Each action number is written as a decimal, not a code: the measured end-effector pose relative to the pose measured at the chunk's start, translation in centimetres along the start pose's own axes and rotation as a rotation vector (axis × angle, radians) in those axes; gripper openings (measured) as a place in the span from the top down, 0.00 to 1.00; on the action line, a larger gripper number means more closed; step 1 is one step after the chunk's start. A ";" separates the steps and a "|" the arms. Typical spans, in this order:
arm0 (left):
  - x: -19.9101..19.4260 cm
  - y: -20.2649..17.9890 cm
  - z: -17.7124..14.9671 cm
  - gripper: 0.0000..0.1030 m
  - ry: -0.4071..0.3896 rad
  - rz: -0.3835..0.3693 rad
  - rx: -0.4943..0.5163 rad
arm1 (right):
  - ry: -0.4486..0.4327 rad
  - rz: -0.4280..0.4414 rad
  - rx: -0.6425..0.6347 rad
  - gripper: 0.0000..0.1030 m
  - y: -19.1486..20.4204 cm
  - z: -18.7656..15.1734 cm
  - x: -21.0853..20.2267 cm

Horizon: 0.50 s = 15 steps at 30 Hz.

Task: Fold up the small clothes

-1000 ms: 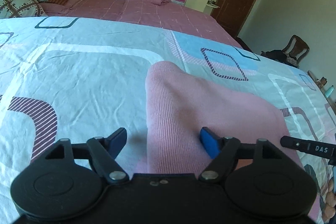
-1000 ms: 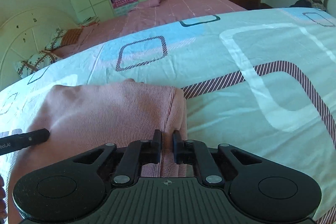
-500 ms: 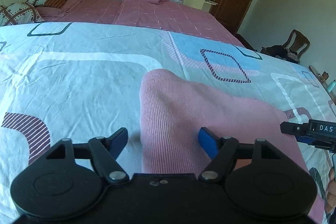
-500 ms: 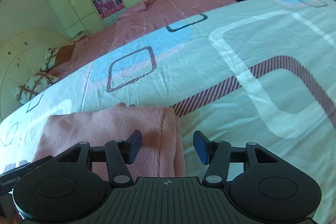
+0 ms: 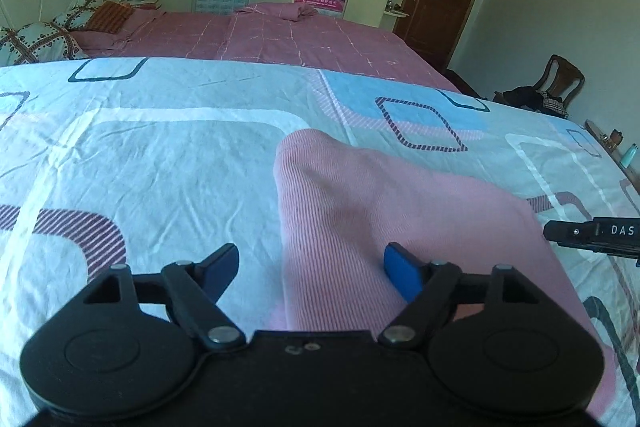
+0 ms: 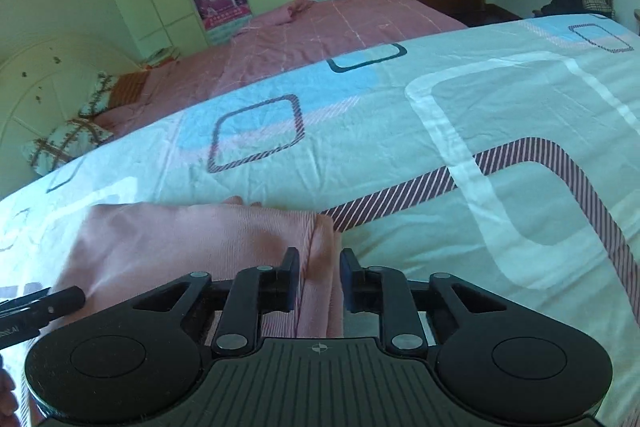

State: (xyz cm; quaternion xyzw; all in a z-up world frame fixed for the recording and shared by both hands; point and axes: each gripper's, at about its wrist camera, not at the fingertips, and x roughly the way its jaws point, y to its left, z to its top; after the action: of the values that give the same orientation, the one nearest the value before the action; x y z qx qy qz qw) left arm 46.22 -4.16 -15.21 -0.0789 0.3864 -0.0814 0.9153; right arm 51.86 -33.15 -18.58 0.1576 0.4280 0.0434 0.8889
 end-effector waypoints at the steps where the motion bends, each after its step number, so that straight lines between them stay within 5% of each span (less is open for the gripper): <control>1: -0.6 0.2 -0.5 0.24 0.003 -0.013 -0.016 | -0.002 0.013 0.008 0.55 -0.1 -0.5 -0.9; 4: -2.1 0.6 -1.9 0.28 0.004 -0.045 -0.049 | 0.003 0.058 0.022 0.50 -0.2 -2.3 -3.0; 6: -2.7 0.5 -2.5 0.40 0.013 -0.073 -0.057 | 0.018 0.066 0.021 0.50 0.1 -3.6 -3.7; 8: -2.8 0.1 -3.1 0.51 0.026 -0.093 -0.054 | 0.047 0.062 0.018 0.57 0.3 -5.0 -3.8; 9: -2.8 -0.1 -3.3 0.53 0.025 -0.094 -0.045 | 0.061 0.049 0.012 0.71 0.3 -5.7 -3.6; 15: -3.2 -0.3 -3.1 0.58 0.029 -0.095 -0.057 | 0.065 0.055 0.056 0.72 -0.2 -6.6 -3.7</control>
State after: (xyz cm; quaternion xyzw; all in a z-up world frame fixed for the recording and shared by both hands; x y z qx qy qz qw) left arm 41.80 -4.07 -15.03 -0.1222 0.3975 -0.1149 0.9022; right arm 44.36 -32.47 -19.74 0.1927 0.4534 0.0610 0.8681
